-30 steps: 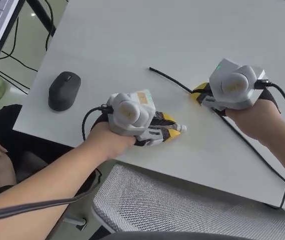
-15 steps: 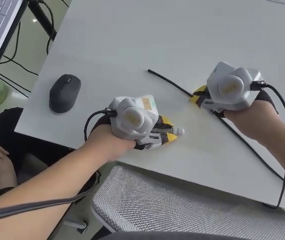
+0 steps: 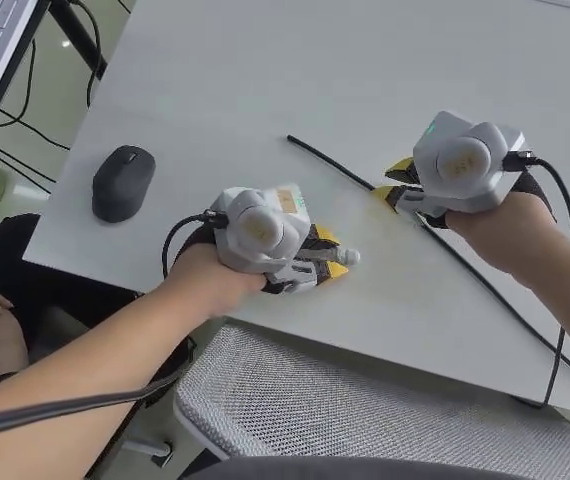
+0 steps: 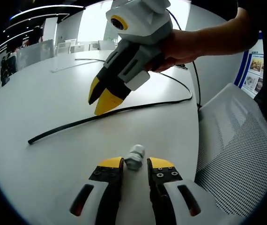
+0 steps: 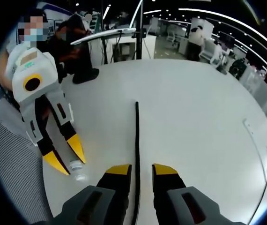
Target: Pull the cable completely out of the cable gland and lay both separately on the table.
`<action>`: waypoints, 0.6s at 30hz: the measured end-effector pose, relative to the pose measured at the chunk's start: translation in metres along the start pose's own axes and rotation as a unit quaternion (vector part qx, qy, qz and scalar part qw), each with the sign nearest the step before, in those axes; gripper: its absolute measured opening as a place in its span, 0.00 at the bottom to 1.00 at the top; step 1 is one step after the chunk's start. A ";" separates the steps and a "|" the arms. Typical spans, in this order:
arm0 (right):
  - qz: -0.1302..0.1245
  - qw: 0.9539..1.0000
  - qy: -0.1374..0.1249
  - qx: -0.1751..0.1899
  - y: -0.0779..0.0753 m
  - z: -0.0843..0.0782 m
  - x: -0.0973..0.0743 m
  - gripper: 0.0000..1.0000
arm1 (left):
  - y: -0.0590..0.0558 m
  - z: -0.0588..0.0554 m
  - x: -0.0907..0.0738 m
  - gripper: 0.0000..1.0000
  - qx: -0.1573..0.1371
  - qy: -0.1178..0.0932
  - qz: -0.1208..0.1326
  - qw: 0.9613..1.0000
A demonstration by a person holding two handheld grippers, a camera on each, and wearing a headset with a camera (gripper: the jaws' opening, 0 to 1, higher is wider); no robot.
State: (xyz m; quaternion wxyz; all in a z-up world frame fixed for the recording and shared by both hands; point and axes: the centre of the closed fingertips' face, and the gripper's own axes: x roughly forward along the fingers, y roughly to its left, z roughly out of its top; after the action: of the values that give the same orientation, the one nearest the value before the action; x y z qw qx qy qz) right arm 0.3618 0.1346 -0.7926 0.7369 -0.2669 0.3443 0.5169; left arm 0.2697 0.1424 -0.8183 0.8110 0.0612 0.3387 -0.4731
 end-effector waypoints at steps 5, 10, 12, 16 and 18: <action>-0.003 1.000 -0.022 0.023 0.000 0.006 -0.017 0.17 | -0.001 0.000 -0.002 0.25 -0.001 0.000 0.011 1.000; -0.003 0.999 -0.039 0.028 0.003 0.010 -0.036 0.19 | -0.002 0.003 -0.007 0.31 -0.007 -0.004 0.026 1.000; -0.004 0.998 -0.047 0.032 0.004 0.011 -0.044 0.21 | -0.004 0.005 -0.009 0.31 -0.010 -0.005 0.029 1.000; -0.006 0.997 -0.060 0.042 0.004 0.012 -0.061 0.24 | -0.007 0.015 -0.017 0.33 -0.030 -0.022 0.039 0.999; -0.010 0.996 -0.069 0.047 0.003 0.012 -0.071 0.25 | -0.008 0.020 -0.021 0.34 -0.033 -0.029 0.046 0.998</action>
State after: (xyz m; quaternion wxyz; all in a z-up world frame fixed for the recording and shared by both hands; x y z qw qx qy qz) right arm 0.3450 0.1030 -0.7296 0.7760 -0.1989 0.3139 0.5096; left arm 0.2666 0.1452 -0.7887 0.8431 0.0361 0.3276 -0.4249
